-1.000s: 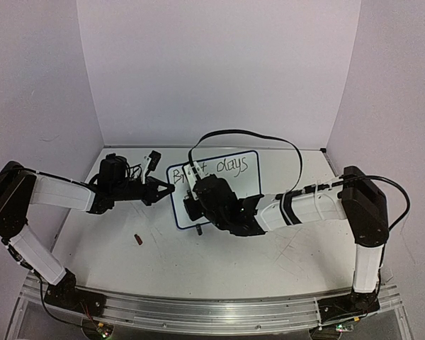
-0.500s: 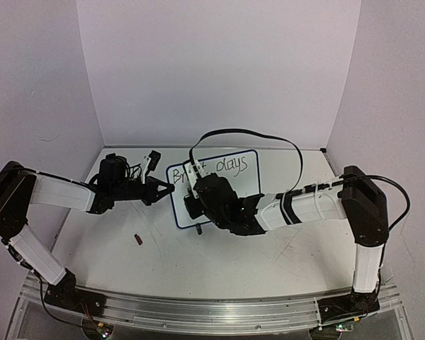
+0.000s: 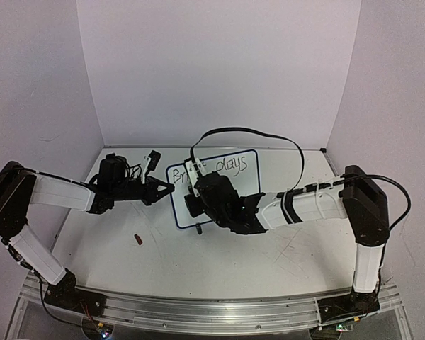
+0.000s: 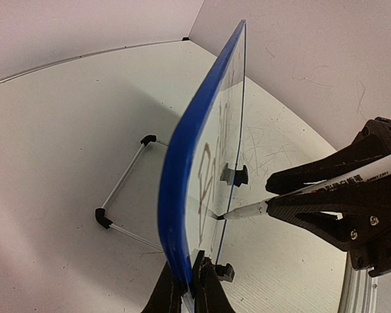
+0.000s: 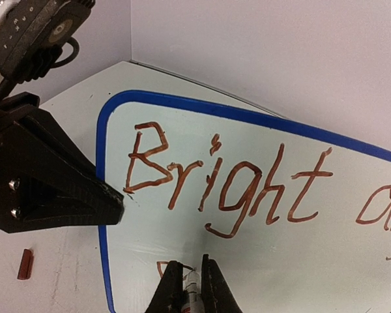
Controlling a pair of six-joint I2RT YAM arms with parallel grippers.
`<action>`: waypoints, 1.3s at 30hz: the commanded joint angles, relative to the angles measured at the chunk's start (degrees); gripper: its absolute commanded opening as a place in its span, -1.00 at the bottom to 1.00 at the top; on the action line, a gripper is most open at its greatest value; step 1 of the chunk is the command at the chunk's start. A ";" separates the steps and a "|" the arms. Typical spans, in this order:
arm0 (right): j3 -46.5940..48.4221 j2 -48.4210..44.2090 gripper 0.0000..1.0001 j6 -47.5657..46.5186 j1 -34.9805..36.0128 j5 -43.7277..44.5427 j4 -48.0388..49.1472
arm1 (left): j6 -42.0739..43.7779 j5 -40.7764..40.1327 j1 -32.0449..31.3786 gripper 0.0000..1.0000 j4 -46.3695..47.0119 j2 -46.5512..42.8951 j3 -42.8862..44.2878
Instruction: Write a sentence on the whiteboard
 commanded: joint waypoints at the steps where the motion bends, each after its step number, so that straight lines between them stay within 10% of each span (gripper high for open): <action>1: 0.62 -1.09 -1.00 0.17 -1.24 0.53 2.51 | 3.51 -6.03 0.92 -1.00 1.05 -0.39 0.12; 39: -4.30 -7.60 -1.00 1.11 -3.70 -6.61 5.81 | 3.55 -5.83 0.91 -1.00 0.91 -0.74 -0.35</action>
